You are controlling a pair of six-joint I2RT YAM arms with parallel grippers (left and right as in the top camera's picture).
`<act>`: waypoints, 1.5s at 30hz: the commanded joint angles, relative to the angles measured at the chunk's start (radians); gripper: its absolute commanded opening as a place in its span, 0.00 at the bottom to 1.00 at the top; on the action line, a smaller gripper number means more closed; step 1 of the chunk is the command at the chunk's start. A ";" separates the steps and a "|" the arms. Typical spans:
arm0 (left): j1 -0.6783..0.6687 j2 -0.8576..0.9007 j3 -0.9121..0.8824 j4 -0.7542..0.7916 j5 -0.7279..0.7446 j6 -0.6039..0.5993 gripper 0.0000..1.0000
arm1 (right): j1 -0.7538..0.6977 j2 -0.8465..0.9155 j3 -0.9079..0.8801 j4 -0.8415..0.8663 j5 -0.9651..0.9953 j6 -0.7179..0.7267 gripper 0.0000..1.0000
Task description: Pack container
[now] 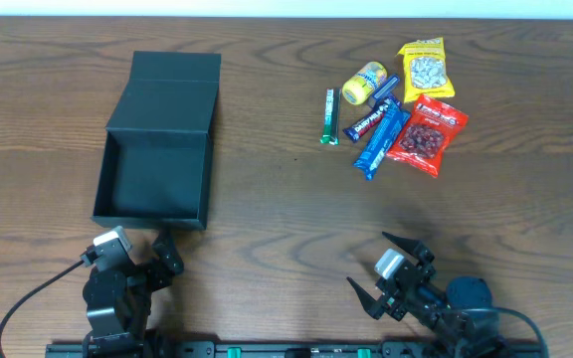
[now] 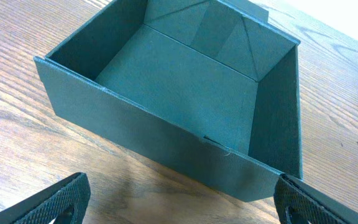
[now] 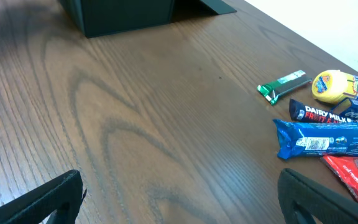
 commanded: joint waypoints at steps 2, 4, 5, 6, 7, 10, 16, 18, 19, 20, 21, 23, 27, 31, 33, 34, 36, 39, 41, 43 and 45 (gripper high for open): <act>0.005 -0.007 -0.008 0.005 0.003 -0.003 0.95 | -0.006 -0.009 -0.003 0.000 0.000 0.012 0.99; 0.005 -0.007 -0.008 0.005 0.003 -0.003 0.96 | -0.006 -0.009 -0.003 0.000 0.000 0.012 0.99; 0.005 -0.007 -0.008 0.005 0.003 -0.003 0.95 | -0.006 -0.009 -0.003 0.000 0.000 0.012 0.99; 0.005 -0.007 -0.008 0.005 0.003 -0.003 0.95 | -0.006 -0.009 -0.003 0.000 0.000 0.012 0.99; 0.005 -0.007 -0.008 0.005 0.003 -0.003 0.95 | -0.006 -0.009 -0.003 0.000 0.000 0.012 0.99; 0.005 -0.007 -0.008 0.005 0.003 -0.003 0.95 | -0.006 -0.009 -0.003 0.000 0.000 0.012 0.99; 0.005 -0.007 -0.008 0.005 0.004 -0.003 0.96 | -0.006 -0.009 -0.003 0.000 0.000 0.012 0.99; 0.005 -0.007 -0.008 0.004 0.013 -0.010 0.95 | -0.006 -0.009 -0.003 0.000 0.000 0.012 0.99; 0.005 -0.007 -0.008 0.002 0.027 -0.011 0.95 | -0.006 -0.009 -0.003 0.000 0.000 0.012 0.99; 0.005 -0.007 -0.008 0.005 0.026 -0.011 0.95 | -0.006 -0.009 -0.003 0.000 0.000 0.012 0.99; 0.005 -0.007 -0.008 0.012 0.024 -0.011 0.95 | -0.006 -0.009 -0.003 0.000 0.000 0.012 0.99; 0.005 -0.007 -0.008 0.021 0.027 -0.011 0.95 | -0.006 -0.009 -0.003 0.000 0.000 0.012 0.99; 0.005 -0.007 -0.008 0.047 0.096 -0.018 0.95 | -0.006 -0.009 -0.003 0.000 0.000 0.012 0.99; 0.005 -0.005 -0.008 0.134 0.184 -0.018 0.95 | -0.006 -0.009 -0.003 0.000 0.000 0.012 0.99; 0.005 -0.004 -0.008 0.185 0.184 -0.018 0.95 | -0.006 -0.009 -0.003 0.000 0.000 0.012 0.99; 0.005 -0.004 -0.006 0.212 0.184 -0.016 0.96 | -0.006 -0.009 -0.003 0.000 0.000 0.012 0.99; 0.005 0.007 0.003 0.264 0.185 0.002 0.96 | -0.006 -0.009 -0.003 0.000 0.000 0.012 0.99; 0.005 0.071 0.043 0.282 0.184 0.077 0.96 | -0.006 -0.009 -0.003 0.000 0.000 0.012 0.99; 0.005 0.145 0.080 0.283 0.184 0.134 0.96 | -0.006 -0.009 -0.003 0.000 0.000 0.012 0.99; 0.003 0.249 0.134 0.282 0.184 0.188 0.96 | -0.006 -0.009 -0.003 0.000 0.000 0.012 0.99; -0.009 0.348 0.188 0.283 0.183 0.212 0.96 | -0.006 -0.009 -0.003 0.000 0.000 0.012 0.99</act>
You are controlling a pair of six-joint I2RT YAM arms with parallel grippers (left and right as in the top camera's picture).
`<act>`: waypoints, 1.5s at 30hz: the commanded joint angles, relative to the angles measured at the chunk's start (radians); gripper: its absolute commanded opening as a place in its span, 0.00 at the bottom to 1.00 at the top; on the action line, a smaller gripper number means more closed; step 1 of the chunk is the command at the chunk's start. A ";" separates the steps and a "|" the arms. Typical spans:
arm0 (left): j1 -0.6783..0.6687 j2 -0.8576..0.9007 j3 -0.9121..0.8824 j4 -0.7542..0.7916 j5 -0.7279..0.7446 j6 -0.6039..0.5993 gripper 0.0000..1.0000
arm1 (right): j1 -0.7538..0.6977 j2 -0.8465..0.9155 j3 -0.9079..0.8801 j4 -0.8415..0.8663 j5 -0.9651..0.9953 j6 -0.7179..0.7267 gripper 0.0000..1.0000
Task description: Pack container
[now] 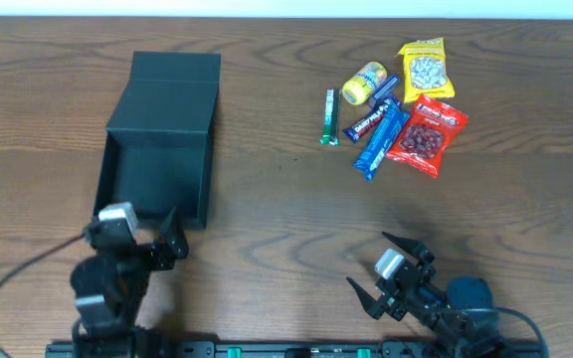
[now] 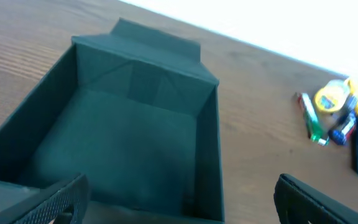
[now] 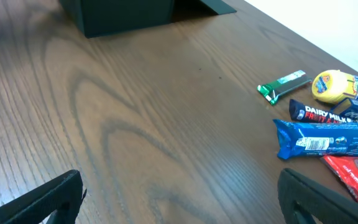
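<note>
The open black box lies at the left with its lid folded back; its inside holds nothing. Snacks lie in a cluster at the right: a green bar, a yellow round pack, a yellow bag, a red bag, a blue bar and a dark chocolate bar. My left gripper is open at the box's near wall, with nothing between its fingers. My right gripper is open over bare table, well short of the snacks.
The brown wooden table stretches between the box and the snacks. The arm bases and a black rail run along the front edge. A cable loops off the left arm.
My left gripper has moved forward from the table in front of the box to its near wall, and its camera now looks down into the box. The right arm has not moved.
</note>
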 commanded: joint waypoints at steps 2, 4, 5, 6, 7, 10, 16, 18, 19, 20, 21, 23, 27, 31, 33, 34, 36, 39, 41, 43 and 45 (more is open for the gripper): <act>-0.033 0.211 0.158 0.011 -0.029 0.101 0.96 | -0.006 -0.008 -0.003 -0.001 -0.002 0.012 0.99; -0.054 0.306 0.227 0.008 -0.056 0.101 0.96 | -0.006 -0.008 -0.003 -0.001 -0.002 0.012 0.99; -0.064 0.354 0.264 0.009 -0.056 0.101 0.96 | -0.006 -0.008 -0.003 -0.001 -0.002 0.012 0.99; -0.081 0.416 0.314 0.010 -0.056 0.103 0.96 | -0.006 -0.008 -0.003 -0.001 -0.002 0.012 0.99; -0.097 0.465 0.351 0.009 -0.056 0.121 0.96 | -0.006 -0.008 -0.003 -0.001 -0.002 0.012 0.99; -0.161 0.630 0.462 -0.014 -0.082 0.201 0.96 | -0.006 -0.008 -0.003 -0.001 -0.002 0.012 0.99; -0.288 0.950 0.602 -0.101 -0.187 0.261 0.96 | -0.006 -0.008 -0.003 -0.001 -0.002 0.012 0.99; -0.301 1.026 0.624 -0.093 -0.181 0.253 0.95 | -0.006 -0.008 -0.003 -0.001 -0.002 0.012 0.99; -0.302 1.065 0.635 -0.083 -0.179 0.233 0.95 | -0.006 -0.008 -0.003 -0.001 -0.002 0.012 0.99; -0.301 1.086 0.637 -0.071 -0.179 0.212 0.95 | -0.006 -0.008 -0.003 -0.001 -0.002 0.012 0.99; -0.296 1.107 0.637 -0.058 -0.179 0.188 0.96 | -0.006 -0.008 -0.003 -0.001 -0.002 0.012 0.99; -0.290 1.136 0.637 -0.036 -0.179 0.151 0.95 | -0.006 -0.008 -0.003 -0.001 -0.002 0.012 0.99; -0.286 1.190 0.637 -0.016 -0.178 0.107 0.95 | -0.006 -0.008 -0.003 -0.001 -0.002 0.012 0.99; -0.287 1.245 0.637 -0.022 -0.177 0.096 0.95 | -0.006 -0.008 -0.003 -0.001 -0.002 0.012 0.99; -0.287 1.271 0.637 -0.024 -0.177 0.064 0.88 | -0.006 -0.008 -0.003 -0.001 -0.002 0.012 0.99; -0.287 1.283 0.637 -0.025 -0.176 0.049 0.84 | -0.006 -0.008 -0.003 -0.001 -0.002 0.012 0.99; -0.287 1.302 0.637 -0.026 -0.158 0.029 0.70 | -0.006 -0.008 -0.003 -0.001 -0.002 0.012 0.99; -0.287 1.318 0.637 -0.022 -0.100 0.029 0.38 | -0.006 -0.008 -0.003 -0.001 -0.002 0.012 0.99; -0.287 1.319 0.637 -0.021 -0.076 0.028 0.23 | -0.006 -0.008 -0.003 -0.001 -0.002 0.012 0.99; -0.287 1.319 0.637 -0.022 -0.057 0.024 0.06 | -0.006 -0.008 -0.003 -0.001 -0.002 0.012 0.99; -0.288 1.319 0.637 -0.021 -0.042 -0.003 0.06 | -0.006 -0.008 -0.003 -0.001 -0.002 0.012 0.99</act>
